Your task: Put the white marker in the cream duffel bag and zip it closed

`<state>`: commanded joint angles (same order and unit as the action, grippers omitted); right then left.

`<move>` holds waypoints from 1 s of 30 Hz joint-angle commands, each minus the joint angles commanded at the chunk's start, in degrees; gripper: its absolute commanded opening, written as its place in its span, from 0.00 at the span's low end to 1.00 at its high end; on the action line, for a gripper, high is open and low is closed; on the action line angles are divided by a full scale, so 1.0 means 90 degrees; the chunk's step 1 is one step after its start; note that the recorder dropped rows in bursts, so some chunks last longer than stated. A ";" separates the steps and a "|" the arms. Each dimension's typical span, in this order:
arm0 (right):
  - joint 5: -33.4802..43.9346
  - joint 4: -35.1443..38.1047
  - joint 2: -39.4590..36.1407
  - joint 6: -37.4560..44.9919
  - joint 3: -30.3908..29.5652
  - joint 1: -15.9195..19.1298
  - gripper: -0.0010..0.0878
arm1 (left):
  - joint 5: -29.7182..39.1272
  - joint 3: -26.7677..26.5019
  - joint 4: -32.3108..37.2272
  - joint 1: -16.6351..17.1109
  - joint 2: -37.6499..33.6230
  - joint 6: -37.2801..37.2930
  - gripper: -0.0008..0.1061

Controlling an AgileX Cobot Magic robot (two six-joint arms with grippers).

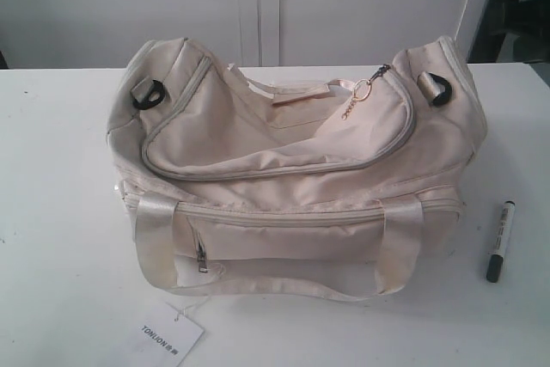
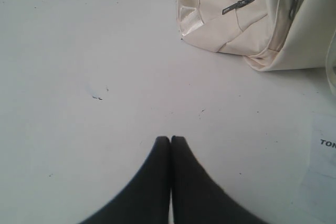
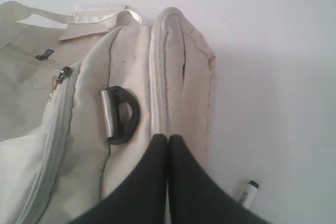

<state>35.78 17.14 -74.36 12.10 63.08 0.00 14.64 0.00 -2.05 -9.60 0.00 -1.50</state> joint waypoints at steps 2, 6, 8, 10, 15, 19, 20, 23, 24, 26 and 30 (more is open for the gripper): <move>-0.0010 0.0000 -0.0179 0.0043 0.0110 0.0000 0.01 | 0.0000 0.0000 0.0000 0.0000 0.0000 0.0000 0.01; 0.0028 0.0000 -0.0511 0.0113 0.0400 0.0000 0.01 | 0.0000 0.0000 0.0000 0.0000 0.0000 0.0000 0.01; 0.0028 0.0000 -0.0643 0.0126 0.0551 0.0000 0.01 | 0.0000 0.0000 0.0000 0.0000 0.0000 0.0000 0.01; -0.0159 0.0000 -0.0722 0.0215 0.0639 0.0000 0.01 | 0.0000 0.0000 0.0000 0.0000 0.0000 0.0000 0.01; -0.0669 0.0175 -0.0722 0.0106 0.0627 0.0000 0.01 | 0.0000 0.0000 0.0000 0.0000 0.0000 0.0000 0.01; -0.0747 0.0301 -0.0909 0.0106 0.0820 0.0000 0.01 | 0.0000 0.0000 0.0000 0.0000 0.0000 0.0000 0.01; -0.0523 0.0301 -0.1040 0.0106 0.1023 0.0000 0.01 | 0.0000 0.0000 0.0000 0.0000 0.0000 0.0000 0.01; 0.0173 0.0301 -0.1427 0.0202 0.1561 0.0000 0.01 | 0.0000 0.0000 0.0000 0.0000 0.0000 0.0000 0.01; 0.0381 0.0313 -0.1560 0.0301 0.1732 0.0000 0.01 | 0.0000 0.0000 0.0000 0.0000 0.0000 0.0000 0.01; 0.0641 0.0313 -0.1693 0.0346 0.1988 -0.0004 0.01 | 0.0000 0.0000 0.0000 0.0000 0.0000 0.0000 0.01; 0.0912 0.0313 -0.1836 0.0372 0.2393 -0.0139 0.01 | 0.0000 0.0000 0.0000 0.0000 0.0000 0.0000 0.01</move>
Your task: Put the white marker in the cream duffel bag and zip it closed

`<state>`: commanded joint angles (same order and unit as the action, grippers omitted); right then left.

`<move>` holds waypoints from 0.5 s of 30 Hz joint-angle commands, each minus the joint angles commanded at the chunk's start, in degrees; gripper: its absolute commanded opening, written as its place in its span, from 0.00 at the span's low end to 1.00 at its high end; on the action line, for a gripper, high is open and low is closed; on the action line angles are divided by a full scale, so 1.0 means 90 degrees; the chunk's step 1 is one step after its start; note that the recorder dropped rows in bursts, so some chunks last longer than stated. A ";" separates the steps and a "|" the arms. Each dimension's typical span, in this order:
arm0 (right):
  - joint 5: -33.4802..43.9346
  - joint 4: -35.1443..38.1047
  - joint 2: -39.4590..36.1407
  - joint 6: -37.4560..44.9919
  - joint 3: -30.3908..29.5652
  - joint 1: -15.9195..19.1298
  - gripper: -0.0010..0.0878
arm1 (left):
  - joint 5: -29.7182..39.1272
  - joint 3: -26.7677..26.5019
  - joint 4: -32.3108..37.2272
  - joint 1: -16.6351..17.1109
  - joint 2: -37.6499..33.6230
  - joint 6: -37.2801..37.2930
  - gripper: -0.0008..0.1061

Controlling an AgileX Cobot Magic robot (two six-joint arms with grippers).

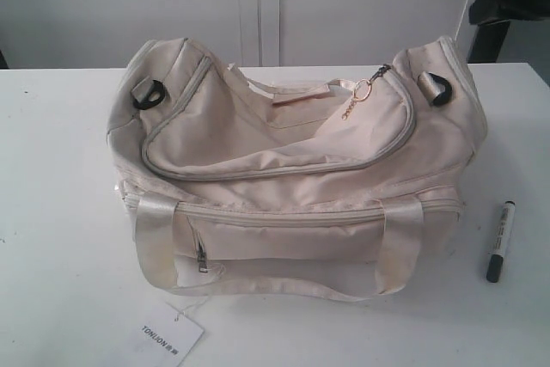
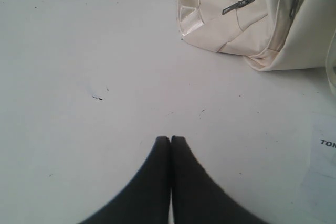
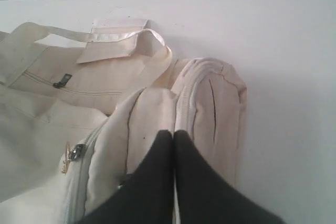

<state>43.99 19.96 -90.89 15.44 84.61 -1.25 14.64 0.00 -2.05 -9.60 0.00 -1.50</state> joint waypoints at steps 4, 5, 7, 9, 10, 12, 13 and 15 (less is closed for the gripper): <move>0.0019 0.0000 -0.0160 0.0000 0.0149 -0.0348 0.01 | 0.0000 0.0000 0.0000 0.0000 0.0000 0.0000 0.01; 0.0019 -0.0014 -0.0224 0.0000 0.0178 -0.0440 0.01 | 0.0000 0.0000 0.0000 0.0000 0.0000 0.0000 0.01; 0.0071 -0.0073 -0.0354 0.0000 0.0292 -0.0562 0.01 | 0.0000 0.0000 0.0000 0.0000 0.0000 0.0000 0.01; 0.0219 -0.0134 -0.0487 -0.0033 0.0418 -0.0647 0.01 | 0.0000 0.0000 0.0000 0.0000 0.0000 0.0000 0.01; 0.0288 -0.0213 -0.0553 -0.0071 0.0497 -0.0677 0.01 | 0.0000 0.0000 0.0000 0.0000 0.0000 0.0000 0.01; 0.0367 -0.0356 -0.0651 -0.0223 0.0622 -0.0678 0.03 | 0.0000 0.0000 0.0000 0.0000 0.0000 0.0000 0.01; 0.0419 -0.0484 -0.0702 -0.0338 0.0686 -0.0678 0.05 | 0.0000 0.0000 0.0000 0.0000 0.0000 0.0000 0.01; 0.0492 -0.0847 -0.0744 -0.0586 0.0790 -0.0678 0.10 | 0.0000 0.0000 0.0000 0.0000 0.0000 0.0000 0.01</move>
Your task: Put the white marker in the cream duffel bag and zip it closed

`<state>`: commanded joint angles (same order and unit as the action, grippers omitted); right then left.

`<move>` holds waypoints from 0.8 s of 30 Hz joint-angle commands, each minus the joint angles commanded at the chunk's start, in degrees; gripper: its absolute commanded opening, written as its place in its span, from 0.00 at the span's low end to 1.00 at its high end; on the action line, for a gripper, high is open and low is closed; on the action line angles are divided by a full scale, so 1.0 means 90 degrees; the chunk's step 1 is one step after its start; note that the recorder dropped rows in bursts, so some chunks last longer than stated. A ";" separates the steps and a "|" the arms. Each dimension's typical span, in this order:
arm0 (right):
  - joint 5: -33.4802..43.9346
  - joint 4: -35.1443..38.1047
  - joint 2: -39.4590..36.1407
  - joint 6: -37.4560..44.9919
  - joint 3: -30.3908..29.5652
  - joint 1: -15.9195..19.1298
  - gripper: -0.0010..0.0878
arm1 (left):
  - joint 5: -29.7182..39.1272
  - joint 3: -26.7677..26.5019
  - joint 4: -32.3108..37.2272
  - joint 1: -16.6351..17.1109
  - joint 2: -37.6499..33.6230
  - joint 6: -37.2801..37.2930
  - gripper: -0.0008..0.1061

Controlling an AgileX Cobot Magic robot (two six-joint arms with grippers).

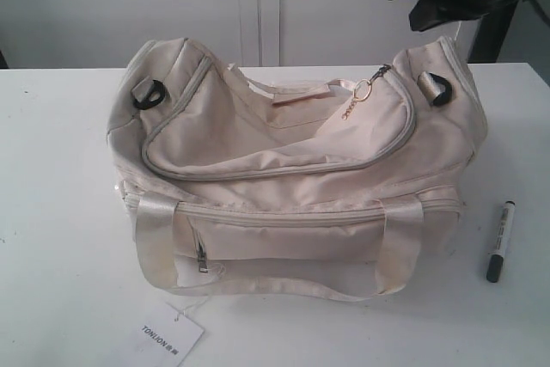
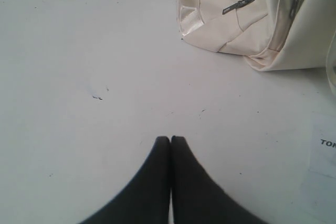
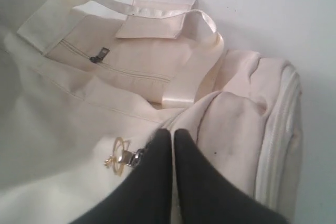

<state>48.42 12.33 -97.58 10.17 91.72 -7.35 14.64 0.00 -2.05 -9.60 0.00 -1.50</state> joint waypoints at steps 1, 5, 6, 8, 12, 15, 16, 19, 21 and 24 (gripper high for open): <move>0.0053 -0.0223 -0.0030 -0.0166 0.0036 0.0000 0.13 | 0.0000 0.0000 0.0000 0.0000 0.0000 0.0000 0.01; 0.0096 -0.0840 -0.0056 -0.0723 0.0038 0.0000 0.22 | 0.0000 0.0000 0.0000 0.0000 0.0000 0.0000 0.01; 0.0096 -0.0922 -0.0085 -0.0796 0.0038 0.0000 0.24 | 0.0000 0.0000 0.0000 0.0000 0.0000 0.0000 0.01; 0.0096 -0.1063 -0.0138 -0.1045 0.0038 0.0000 0.29 | 0.0000 0.0000 0.0000 0.0000 0.0000 0.0000 0.01; 0.0135 -0.1074 -0.0247 -0.1168 0.0038 0.0000 0.42 | 0.0000 0.0000 0.0000 0.0000 0.0000 0.0000 0.01; 0.0120 -0.1110 -0.0272 -0.1168 0.0026 0.0000 0.49 | 0.0000 0.0000 0.0000 0.0000 0.0000 0.0000 0.01; 0.0120 -0.1162 -0.0272 -0.1168 0.0026 0.0000 0.50 | 0.0000 0.0000 0.0000 0.0000 0.0000 0.0000 0.01; 0.0136 -0.1457 -0.0315 -0.1319 0.0026 0.0000 0.50 | 0.0000 0.0000 0.0000 0.0000 0.0000 0.0000 0.01; 0.0136 -0.1634 -0.0357 -0.1517 0.0026 0.0000 0.50 | 0.0000 0.0000 0.0000 0.0000 0.0000 0.0000 0.01; 0.0136 -0.1673 -0.0429 -0.1626 0.0026 0.0000 0.50 | 0.0000 0.0000 0.0000 0.0000 0.0000 0.0000 0.01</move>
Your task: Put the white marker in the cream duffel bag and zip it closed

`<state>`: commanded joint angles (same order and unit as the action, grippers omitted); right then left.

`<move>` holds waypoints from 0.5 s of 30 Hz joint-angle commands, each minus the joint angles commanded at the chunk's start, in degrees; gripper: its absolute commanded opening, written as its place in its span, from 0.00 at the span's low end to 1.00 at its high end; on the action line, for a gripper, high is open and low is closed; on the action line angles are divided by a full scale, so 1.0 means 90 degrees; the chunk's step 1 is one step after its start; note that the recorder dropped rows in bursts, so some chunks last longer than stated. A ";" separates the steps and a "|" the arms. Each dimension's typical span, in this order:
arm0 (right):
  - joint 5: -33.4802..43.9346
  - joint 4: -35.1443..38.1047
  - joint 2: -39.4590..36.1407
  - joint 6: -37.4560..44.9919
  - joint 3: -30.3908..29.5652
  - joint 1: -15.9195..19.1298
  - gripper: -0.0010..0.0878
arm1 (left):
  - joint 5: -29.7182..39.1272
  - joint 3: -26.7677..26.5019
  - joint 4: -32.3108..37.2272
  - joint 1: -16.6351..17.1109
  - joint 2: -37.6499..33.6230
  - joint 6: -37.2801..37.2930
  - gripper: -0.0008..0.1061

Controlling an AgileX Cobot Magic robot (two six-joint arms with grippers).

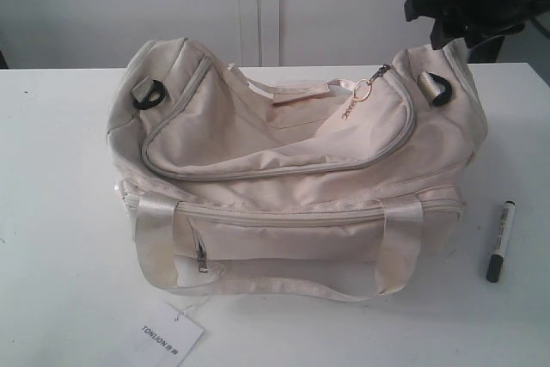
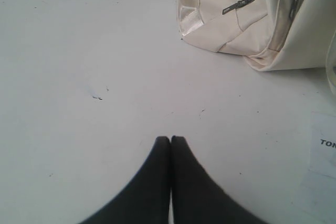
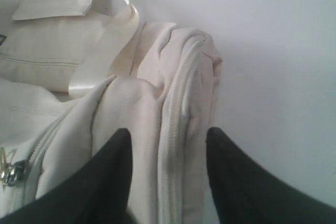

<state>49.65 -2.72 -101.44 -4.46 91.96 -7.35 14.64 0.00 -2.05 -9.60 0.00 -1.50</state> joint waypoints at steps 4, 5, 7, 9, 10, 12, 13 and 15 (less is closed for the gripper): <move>0.0016 0.0000 -0.0139 -0.0050 -0.0011 0.0000 0.50 | 0.0000 0.0000 0.0000 0.0000 0.0000 0.0000 0.01; 0.0016 0.0000 -0.0183 -0.0050 -0.0009 0.0000 0.50 | 0.0000 0.0000 0.0000 0.0000 0.0000 0.0000 0.01; 0.0003 0.0000 -0.0220 -0.0079 -0.0009 0.0000 0.50 | 0.0000 0.0000 0.0000 0.0000 0.0000 0.0000 0.01; 0.0003 0.0000 -0.0235 -0.0079 -0.0009 0.0000 0.44 | 0.0000 0.0000 0.0000 0.0000 0.0000 0.0000 0.01; -0.0011 0.0000 -0.0246 -0.0079 -0.0009 0.0000 0.38 | 0.0000 0.0000 0.0000 0.0000 0.0000 0.0000 0.01; -0.0022 0.0000 -0.0246 -0.0079 -0.0009 0.0000 0.22 | 0.0000 0.0000 0.0000 0.0000 0.0000 0.0000 0.01; -0.0035 0.0013 -0.0246 -0.0079 -0.0009 0.0000 0.14 | 0.0000 0.0000 0.0000 0.0000 0.0000 0.0000 0.01; 0.0001 0.0038 -0.0205 -0.0079 -0.0009 0.0000 0.01 | 0.0000 0.0000 0.0000 0.0000 0.0000 0.0000 0.01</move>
<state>49.65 -2.38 -103.29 -5.17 91.87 -7.35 14.64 0.00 -2.05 -9.60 0.00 -1.50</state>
